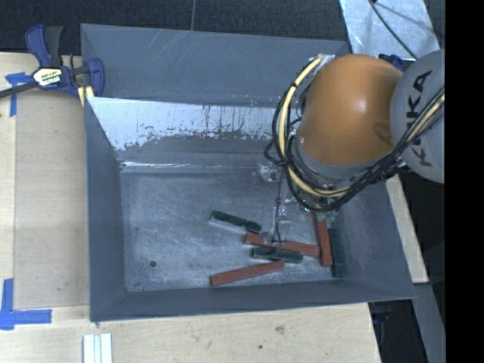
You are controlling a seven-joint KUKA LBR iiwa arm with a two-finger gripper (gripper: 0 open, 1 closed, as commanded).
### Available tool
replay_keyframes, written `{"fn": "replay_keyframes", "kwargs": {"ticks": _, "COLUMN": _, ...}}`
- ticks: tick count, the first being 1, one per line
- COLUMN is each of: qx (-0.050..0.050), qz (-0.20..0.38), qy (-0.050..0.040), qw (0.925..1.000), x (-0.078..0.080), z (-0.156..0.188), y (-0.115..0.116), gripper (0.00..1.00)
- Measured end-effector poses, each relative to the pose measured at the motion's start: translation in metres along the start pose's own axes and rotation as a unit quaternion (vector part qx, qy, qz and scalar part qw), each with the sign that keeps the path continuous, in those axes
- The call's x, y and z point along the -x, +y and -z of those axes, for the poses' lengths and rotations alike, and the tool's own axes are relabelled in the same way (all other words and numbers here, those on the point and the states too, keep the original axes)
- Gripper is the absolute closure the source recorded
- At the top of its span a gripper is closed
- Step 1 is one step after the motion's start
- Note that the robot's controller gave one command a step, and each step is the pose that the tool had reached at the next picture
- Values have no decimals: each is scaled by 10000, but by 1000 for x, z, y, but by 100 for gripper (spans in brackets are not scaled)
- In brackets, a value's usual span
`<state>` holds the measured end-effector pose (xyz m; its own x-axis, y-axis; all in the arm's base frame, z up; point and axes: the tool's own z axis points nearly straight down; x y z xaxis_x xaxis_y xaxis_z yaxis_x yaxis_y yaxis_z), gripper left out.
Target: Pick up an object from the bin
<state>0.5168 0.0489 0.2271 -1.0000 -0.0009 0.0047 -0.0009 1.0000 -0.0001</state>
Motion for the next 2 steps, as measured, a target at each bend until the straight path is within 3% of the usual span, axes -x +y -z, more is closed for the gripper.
{"fn": "replay_keyframes", "kwargs": {"ticks": 1, "qx": 0, "qz": 1197, "qy": -5, "qw": 9928, "x": 33, "z": -154, "y": -10, "gripper": 0}}
{"fn": "replay_keyframes", "kwargs": {"ticks": 2, "qx": 1, "qz": 1140, "qy": -44, "qw": 9935, "x": 64, "z": -156, "y": 20, "gripper": 0}}
